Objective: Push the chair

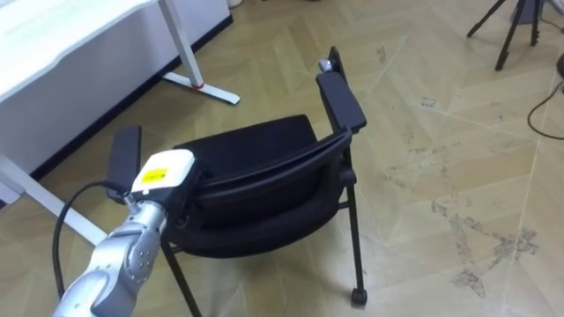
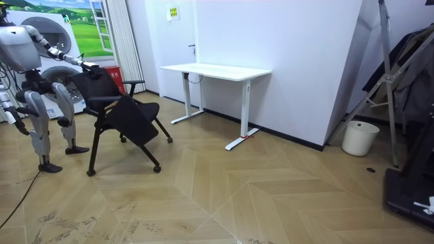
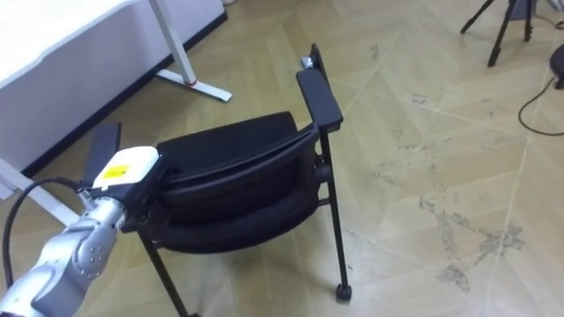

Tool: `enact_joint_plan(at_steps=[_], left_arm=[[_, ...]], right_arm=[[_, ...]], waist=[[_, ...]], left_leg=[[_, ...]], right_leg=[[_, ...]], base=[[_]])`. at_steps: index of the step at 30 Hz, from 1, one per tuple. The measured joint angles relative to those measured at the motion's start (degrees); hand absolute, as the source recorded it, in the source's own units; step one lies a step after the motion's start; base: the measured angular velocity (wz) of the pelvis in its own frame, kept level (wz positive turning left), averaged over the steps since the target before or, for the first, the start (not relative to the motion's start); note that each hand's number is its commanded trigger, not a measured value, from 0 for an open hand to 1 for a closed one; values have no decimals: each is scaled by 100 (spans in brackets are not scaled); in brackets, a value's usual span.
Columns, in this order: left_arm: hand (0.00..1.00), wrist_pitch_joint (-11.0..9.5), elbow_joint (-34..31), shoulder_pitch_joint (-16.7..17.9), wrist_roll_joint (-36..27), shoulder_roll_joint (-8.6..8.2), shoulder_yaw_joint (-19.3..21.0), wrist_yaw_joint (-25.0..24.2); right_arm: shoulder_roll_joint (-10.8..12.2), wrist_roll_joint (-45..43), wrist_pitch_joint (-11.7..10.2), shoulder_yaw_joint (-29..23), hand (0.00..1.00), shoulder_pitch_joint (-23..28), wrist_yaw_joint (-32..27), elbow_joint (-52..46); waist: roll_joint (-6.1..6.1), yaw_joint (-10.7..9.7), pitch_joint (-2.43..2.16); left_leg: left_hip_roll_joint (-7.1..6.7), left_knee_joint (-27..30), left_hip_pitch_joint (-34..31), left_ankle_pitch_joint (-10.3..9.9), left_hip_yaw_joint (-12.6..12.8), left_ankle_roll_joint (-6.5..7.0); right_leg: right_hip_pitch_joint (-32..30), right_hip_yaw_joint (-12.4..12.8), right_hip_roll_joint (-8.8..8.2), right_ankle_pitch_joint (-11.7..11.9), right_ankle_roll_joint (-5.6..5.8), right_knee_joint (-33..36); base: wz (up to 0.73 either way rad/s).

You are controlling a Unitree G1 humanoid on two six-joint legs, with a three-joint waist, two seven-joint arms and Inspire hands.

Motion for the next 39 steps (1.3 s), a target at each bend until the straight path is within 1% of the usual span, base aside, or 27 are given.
enact_joint_plan(at_steps=[3,6,8,9,10,11,12,13,15,17,19,21,23,24,25,27,28,30,33,37,39], left_arm=[[100,-37,-11,0,10,51,0,88],[100,-78,-77,21,7,116,-9,97],[100,-137,-137,39,7,190,-3,105],[100,-137,-167,52,13,201,-3,105],[100,-135,-229,83,25,233,-3,106],[100,-134,-287,114,29,270,-3,106],[100,-132,-342,131,40,303,-4,106],[100,-129,-374,140,40,323,-4,103],[100,-129,-443,154,40,383,-7,102],[100,-133,-467,135,40,415,-10,102],[100,-137,-470,75,39,429,-20,69],[100,-118,-532,58,32,498,-55,1],[100,-126,-568,58,11,542,-54,-47],[100,-133,-571,58,10,545,-55,-49],[100,-135,-590,53,14,545,-57,-52],[100,-148,-602,37,23,546,-57,-73],[100,-156,-594,34,19,546,-57,-93],[100,-187,-571,0,17,548,-57,-105],[100,-207,-572,-41,17,552,-50,-103],[100,-290,-570,-95,22,557,-54,-102],[100,-325,-558,-114,21,559,-57,-105]], right_arm=[[-124,-662,-63,-6,0,-71,-384,-225],[-294,-921,-98,-25,0,-182,-672,-230],[-528,-1326,-95,-456,0,-316,-959,-356],[-618,-1409,-96,-540,0,-318,-1043,-472],[-784,-1557,-107,-712,0,-322,-1249,-733],[-987,-1623,-175,-747,0,-337,-1474,-937],[-1151,-1729,-195,-800,0,-349,-1653,-1179],[-1209,-1801,-194,-837,0,-349,-1734,-1338],[-1359,-2033,-210,-901,0,-422,-2013,-1940],[-1368,-2295,-211,-897,0,-589,-2204,-2292],[-1367,-2579,-212,-882,0,-745,-2285,-2711],[-1368,-2828,-197,-682,0,-801,-2397,-3461],[-1367,-3206,-204,-608,0,-806,-2395,-4089],[-1367,-3286,-214,-601,0,-815,-2396,-4254],[-1367,-3430,-205,-588,0,-838,-2403,-4533],[-1367,-3722,-205,-527,0,-883,-2406,-4890],[-1369,-3873,-225,-437,0,-947,-2407,-5015],[-1369,-3897,-229,-291,0,-1023,-2406,-5156],[-1369,-4268,-229,-10,0,-1160,-2348,-5390],[-1368,-4431,-266,46,0,-1159,-2255,-5725],[-1376,-4450,-261,121,0,-1160,-2199,-5872]], waist=[[-45,2,20],[-107,2,30],[-156,2,32],[-172,2,37],[-205,3,45],[-240,5,49],[-280,5,46],[-298,6,41],[-373,10,29],[-409,28,5],[-441,46,18],[-474,98,10],[-462,104,1],[-461,109,-1],[-455,149,-11],[-450,188,-13],[-459,201,-8],[-469,227,0],[-476,243,6],[-494,323,17],[-542,355,47]], left_leg=[[-1,-2,-36,0,18,0],[-5,-1,-35,0,28,1],[-6,-1,-54,0,30,1],[-6,-2,-52,0,30,1],[-5,-3,-51,1,29,0],[-3,-3,-51,1,29,0],[-1,-1,-56,1,24,0],[1,0,-65,1,22,0],[3,4,-99,1,23,0],[4,11,-147,1,25,0],[4,9,-155,2,50,1],[14,9,-156,2,101,1],[15,8,-162,2,118,1],[15,7,-162,2,120,1],[15,7,-161,2,123,1],[20,6,-153,2,137,1],[21,5,-136,2,143,1],[28,5,-134,2,145,1],[32,1,-187,2,148,1],[32,2,-222,2,150,2],[31,0,-218,2,150,2]], right_leg=[[-52,31,-1,-2,3,24],[-61,38,-8,-1,2,16],[-75,40,-8,-2,3,21],[-75,40,-8,-2,3,22],[-74,40,-6,-2,3,23],[-73,40,-3,-2,3,21],[-76,31,-2,-2,2,18],[-87,30,-2,-2,2,20],[-130,32,-3,-2,2,38],[-199,55,0,-1,1,70],[-247,93,-3,-1,1,124],[-288,129,-2,-1,1,148],[-300,142,-2,-1,1,131],[-299,143,-2,-1,0,126],[-299,143,-2,0,-1,138],[-301,155,1,5,-8,144],[-300,158,-1,5,-9,176],[-311,154,-1,5,-9,205],[-381,153,2,5,-9,234],[-416,154,2,5,-10,234],[-403,153,2,6,-10,217]], base=[[-1],[-1],[0],[0],[0],[0],[0],[0],[0],[-2],[-7],[-11],[-6],[0],[0],[-2],[0],[0],[0],[0],[0]])
